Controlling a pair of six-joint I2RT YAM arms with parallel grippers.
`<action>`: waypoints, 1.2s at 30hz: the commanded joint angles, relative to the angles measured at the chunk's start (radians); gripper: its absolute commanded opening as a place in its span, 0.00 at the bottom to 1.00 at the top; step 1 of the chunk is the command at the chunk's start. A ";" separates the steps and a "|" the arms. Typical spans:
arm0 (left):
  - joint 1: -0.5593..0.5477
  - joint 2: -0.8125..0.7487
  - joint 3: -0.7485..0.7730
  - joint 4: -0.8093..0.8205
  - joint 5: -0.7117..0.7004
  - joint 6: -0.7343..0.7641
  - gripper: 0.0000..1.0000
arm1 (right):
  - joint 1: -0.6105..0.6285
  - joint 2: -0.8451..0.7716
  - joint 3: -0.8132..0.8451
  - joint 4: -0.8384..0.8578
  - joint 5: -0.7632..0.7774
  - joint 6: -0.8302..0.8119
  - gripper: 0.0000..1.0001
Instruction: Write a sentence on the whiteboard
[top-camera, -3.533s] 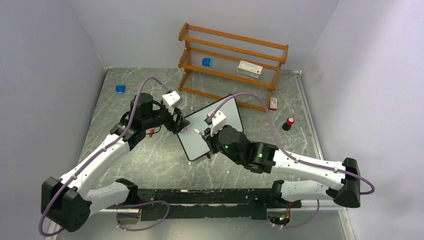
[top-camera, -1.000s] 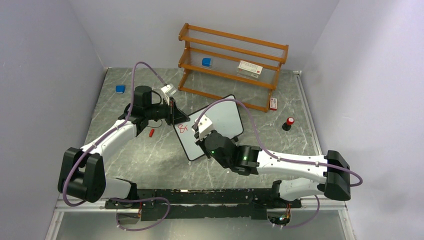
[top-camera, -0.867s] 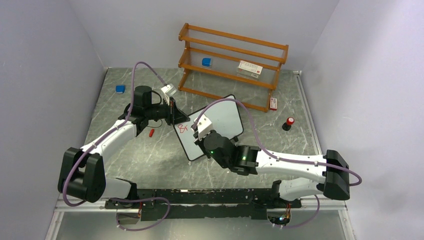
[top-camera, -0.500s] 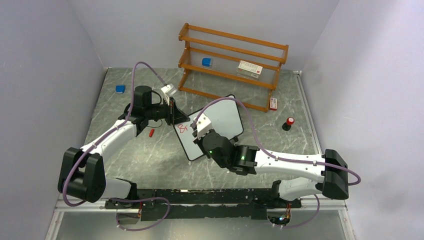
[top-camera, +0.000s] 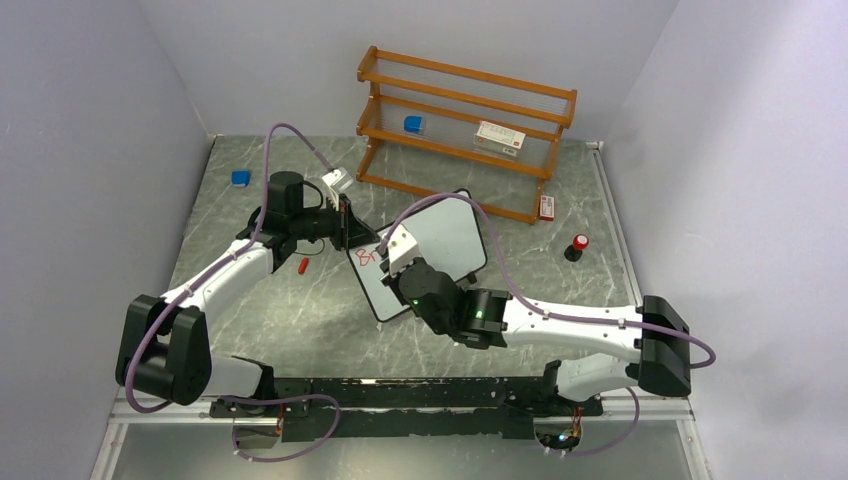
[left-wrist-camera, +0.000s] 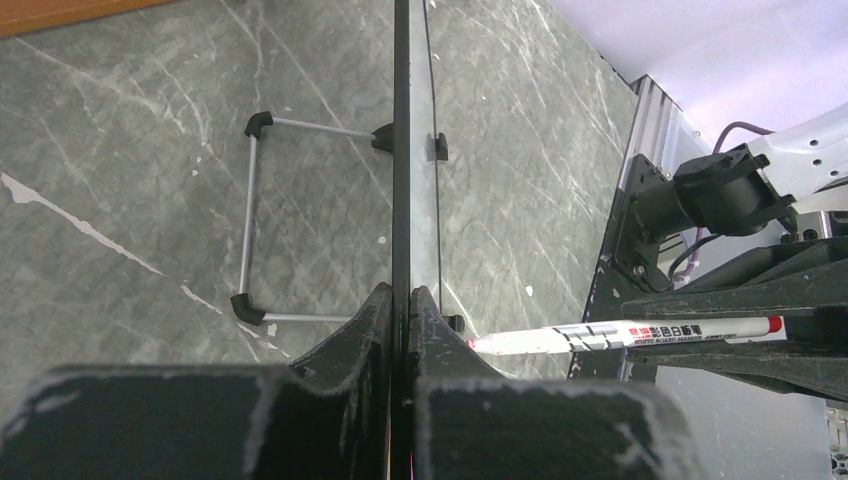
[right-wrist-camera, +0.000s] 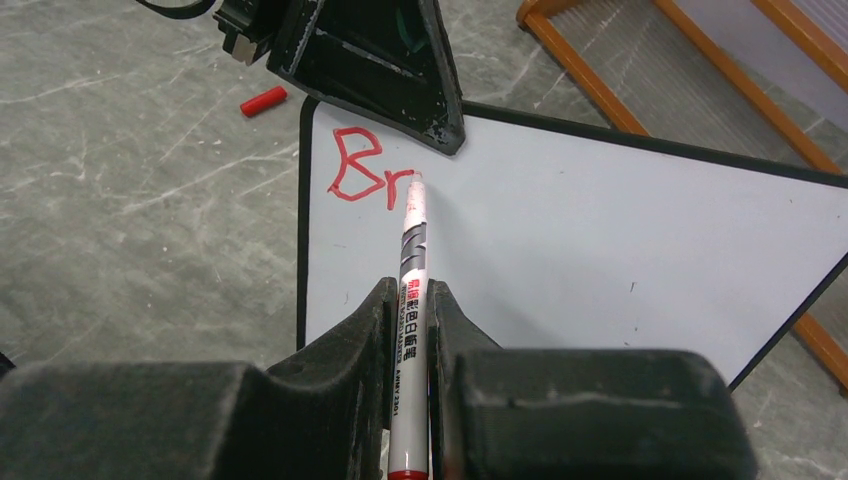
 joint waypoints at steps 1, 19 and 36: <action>0.006 -0.013 0.005 0.006 0.014 0.040 0.05 | 0.005 0.021 0.039 0.034 0.030 -0.005 0.00; 0.005 -0.020 0.002 0.010 0.020 0.040 0.05 | -0.007 0.084 0.073 -0.017 0.075 0.010 0.00; 0.006 -0.023 0.000 0.014 0.028 0.040 0.05 | -0.023 0.098 0.083 -0.045 0.049 0.044 0.00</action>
